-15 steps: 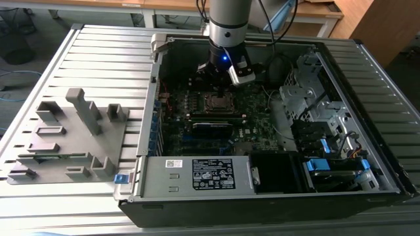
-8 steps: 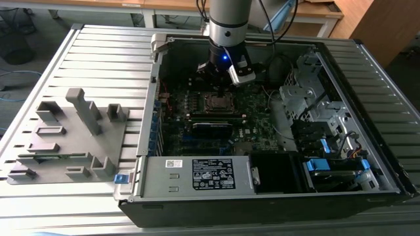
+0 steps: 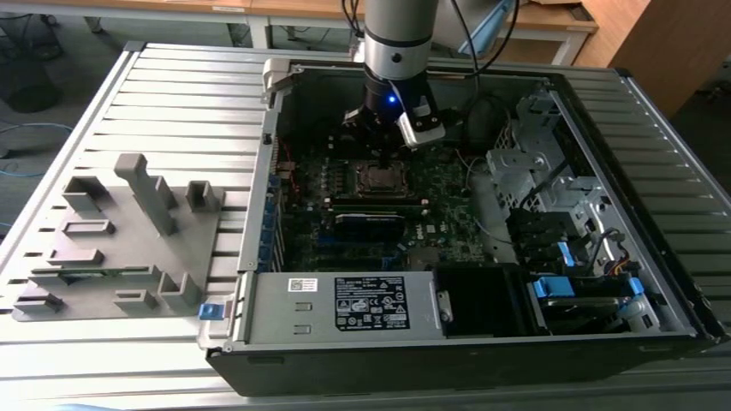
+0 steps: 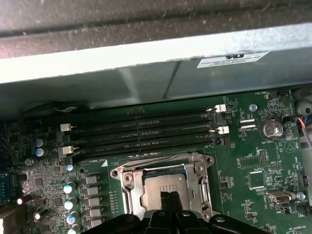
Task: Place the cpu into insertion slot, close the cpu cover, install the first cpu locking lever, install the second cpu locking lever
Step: 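Install the first cpu locking lever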
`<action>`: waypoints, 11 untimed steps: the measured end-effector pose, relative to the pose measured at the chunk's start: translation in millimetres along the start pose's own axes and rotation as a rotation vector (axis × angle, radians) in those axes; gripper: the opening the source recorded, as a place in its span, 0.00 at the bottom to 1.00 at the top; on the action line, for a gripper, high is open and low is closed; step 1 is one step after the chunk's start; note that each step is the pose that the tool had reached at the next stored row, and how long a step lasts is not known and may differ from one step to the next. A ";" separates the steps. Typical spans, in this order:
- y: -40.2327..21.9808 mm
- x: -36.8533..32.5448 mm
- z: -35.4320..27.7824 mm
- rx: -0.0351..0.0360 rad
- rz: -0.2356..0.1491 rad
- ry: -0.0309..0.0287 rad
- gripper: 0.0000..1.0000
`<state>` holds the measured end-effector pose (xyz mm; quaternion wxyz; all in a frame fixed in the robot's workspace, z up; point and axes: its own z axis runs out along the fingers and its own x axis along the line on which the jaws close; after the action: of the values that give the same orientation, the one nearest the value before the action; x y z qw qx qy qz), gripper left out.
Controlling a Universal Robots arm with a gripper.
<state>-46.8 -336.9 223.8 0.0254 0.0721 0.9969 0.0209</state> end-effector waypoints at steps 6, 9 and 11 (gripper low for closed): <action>-0.1 0.0 -0.7 0.0009 0.000 0.0003 0.10; 0.0 0.0 -1.1 0.0004 0.000 0.0001 0.10; 0.0 0.0 -1.1 0.0003 0.000 0.0001 0.10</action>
<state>-46.8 -336.9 224.9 0.0253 0.0721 0.9969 0.0208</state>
